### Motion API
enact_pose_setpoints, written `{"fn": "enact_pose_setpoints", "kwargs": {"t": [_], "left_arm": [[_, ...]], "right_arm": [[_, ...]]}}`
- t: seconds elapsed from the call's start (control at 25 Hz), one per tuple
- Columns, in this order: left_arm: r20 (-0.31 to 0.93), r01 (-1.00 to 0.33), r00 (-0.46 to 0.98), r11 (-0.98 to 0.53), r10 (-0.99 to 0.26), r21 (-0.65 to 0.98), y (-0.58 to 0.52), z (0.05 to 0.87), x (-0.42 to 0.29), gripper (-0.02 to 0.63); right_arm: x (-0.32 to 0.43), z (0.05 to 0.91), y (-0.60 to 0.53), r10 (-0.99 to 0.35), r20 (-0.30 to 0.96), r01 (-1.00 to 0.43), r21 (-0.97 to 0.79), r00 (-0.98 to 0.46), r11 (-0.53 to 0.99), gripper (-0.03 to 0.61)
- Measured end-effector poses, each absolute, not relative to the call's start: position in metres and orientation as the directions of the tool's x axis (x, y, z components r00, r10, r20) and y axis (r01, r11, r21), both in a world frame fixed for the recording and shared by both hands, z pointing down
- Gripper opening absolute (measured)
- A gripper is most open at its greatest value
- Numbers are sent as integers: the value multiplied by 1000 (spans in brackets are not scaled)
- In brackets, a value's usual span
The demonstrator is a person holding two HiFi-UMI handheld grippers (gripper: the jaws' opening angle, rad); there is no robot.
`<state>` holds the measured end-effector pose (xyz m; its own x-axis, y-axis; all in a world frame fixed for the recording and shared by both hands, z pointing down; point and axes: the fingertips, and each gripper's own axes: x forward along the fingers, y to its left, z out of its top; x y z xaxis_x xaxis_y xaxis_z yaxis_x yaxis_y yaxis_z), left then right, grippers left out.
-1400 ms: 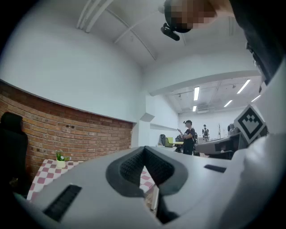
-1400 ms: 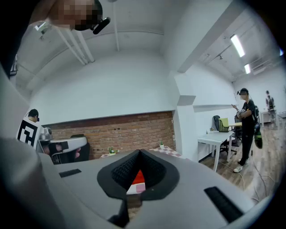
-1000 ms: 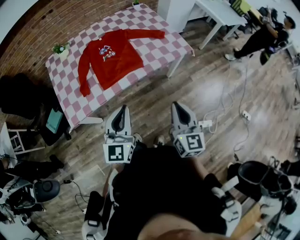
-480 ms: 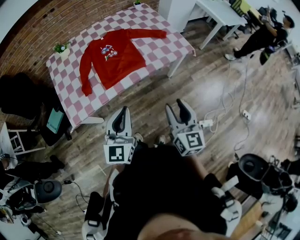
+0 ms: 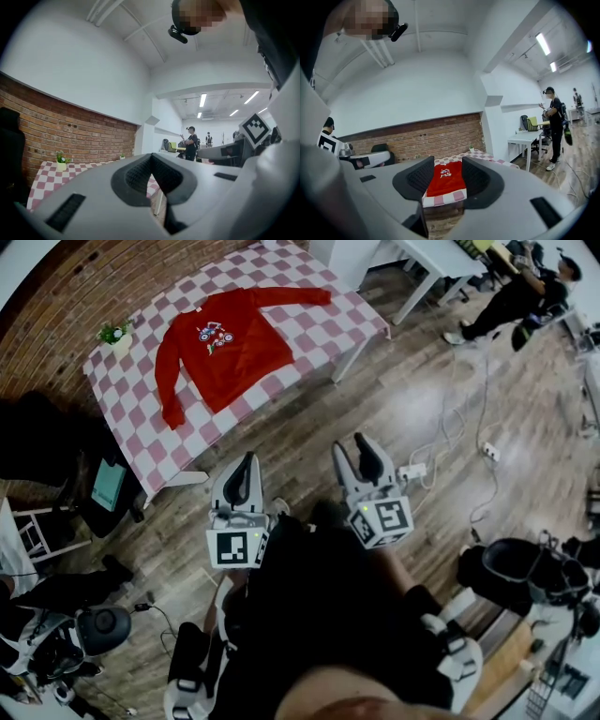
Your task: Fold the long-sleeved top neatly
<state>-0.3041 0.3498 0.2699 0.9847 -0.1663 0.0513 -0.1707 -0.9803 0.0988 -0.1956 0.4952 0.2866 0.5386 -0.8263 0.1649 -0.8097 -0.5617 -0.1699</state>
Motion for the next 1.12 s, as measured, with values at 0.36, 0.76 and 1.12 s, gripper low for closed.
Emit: {"fn": "enact_pose_setpoints", "kwargs": {"t": [0.36,0.76,1.12], "left_arm": [[86,-151,986,-983,-143,104,332,289,-293,5],[91,-162,984,-982,-153,96,300,293,-220,5],[84,-192,979,-977,-184,90,272,276,-109,5]], "right_arm": [[-188,303,481,-807,197,-786,-190,557,-589,167],[-110,318,431,-824,201,-796,-218,529,-565,167],[7,304,395,-847,191,-822,-212,496,-529,167]]}}
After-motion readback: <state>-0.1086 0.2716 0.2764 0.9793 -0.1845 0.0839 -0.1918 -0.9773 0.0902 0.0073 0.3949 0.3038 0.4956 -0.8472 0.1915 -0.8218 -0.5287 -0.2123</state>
